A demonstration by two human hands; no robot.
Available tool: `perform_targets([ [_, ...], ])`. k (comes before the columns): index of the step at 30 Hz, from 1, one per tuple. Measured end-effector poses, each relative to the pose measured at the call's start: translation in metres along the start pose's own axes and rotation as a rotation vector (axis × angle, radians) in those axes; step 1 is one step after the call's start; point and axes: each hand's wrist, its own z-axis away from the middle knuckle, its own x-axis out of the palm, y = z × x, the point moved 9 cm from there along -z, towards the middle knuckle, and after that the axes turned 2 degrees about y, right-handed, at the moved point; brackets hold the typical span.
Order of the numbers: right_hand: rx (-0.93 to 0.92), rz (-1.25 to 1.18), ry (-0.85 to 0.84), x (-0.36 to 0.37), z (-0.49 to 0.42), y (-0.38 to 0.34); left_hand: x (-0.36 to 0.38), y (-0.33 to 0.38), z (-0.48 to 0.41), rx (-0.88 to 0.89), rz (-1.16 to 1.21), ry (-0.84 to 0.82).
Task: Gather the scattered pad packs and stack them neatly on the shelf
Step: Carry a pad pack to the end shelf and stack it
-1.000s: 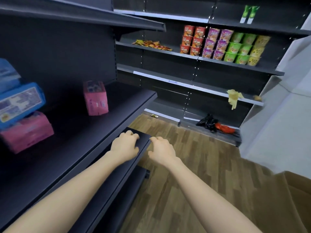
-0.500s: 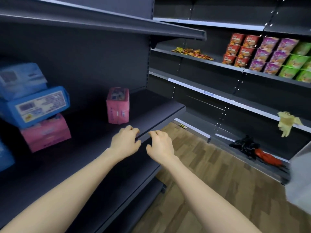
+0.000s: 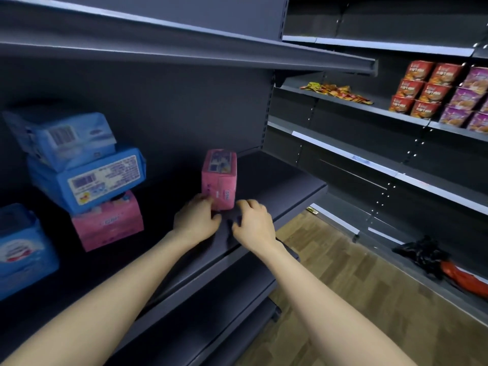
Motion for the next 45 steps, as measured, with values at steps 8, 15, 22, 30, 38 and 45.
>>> perform_targets([
  [8,-0.027,-0.138,0.136,-0.008,-0.028,-0.022,-0.006,-0.027,-0.025,-0.118,0.081,0.008],
  [15,-0.044,-0.144,0.117,-0.004,-0.046,-0.034,-0.011,-0.016,-0.04,-0.044,0.208,0.041],
  [22,0.041,-0.444,0.141,-0.004,-0.057,-0.018,-0.005,-0.008,-0.037,0.008,0.368,0.06],
  [30,0.147,-0.459,0.184,-0.005,-0.067,0.004,0.005,0.01,-0.034,0.155,0.335,-0.025],
  [38,0.218,-0.475,0.221,0.002,-0.073,0.006,-0.006,-0.024,-0.046,0.048,0.166,0.017],
  [45,0.177,-0.628,0.118,0.001,-0.079,0.015,-0.018,-0.04,-0.056,-0.017,0.181,0.107],
])
